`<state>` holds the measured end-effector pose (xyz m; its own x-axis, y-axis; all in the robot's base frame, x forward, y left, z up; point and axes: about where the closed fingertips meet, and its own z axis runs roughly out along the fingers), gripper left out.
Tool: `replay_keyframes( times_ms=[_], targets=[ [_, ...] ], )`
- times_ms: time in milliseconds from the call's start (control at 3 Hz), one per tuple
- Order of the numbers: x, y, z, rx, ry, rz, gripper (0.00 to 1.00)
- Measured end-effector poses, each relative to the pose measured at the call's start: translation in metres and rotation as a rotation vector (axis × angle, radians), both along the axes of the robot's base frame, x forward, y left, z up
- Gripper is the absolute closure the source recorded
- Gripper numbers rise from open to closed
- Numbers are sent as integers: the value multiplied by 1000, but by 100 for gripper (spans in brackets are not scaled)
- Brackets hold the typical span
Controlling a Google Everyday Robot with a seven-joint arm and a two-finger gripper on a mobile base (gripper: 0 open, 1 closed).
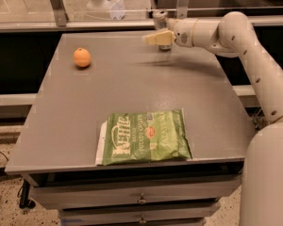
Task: Move redbull can near green jalapeno chip bag
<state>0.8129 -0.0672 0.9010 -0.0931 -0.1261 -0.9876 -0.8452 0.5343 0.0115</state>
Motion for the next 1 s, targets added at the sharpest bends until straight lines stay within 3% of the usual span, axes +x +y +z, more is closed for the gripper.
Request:
replay_keyframes(
  times_ms=[1000],
  targets=[
    [-1, 4, -16, -85, -6, 18, 85]
  ],
)
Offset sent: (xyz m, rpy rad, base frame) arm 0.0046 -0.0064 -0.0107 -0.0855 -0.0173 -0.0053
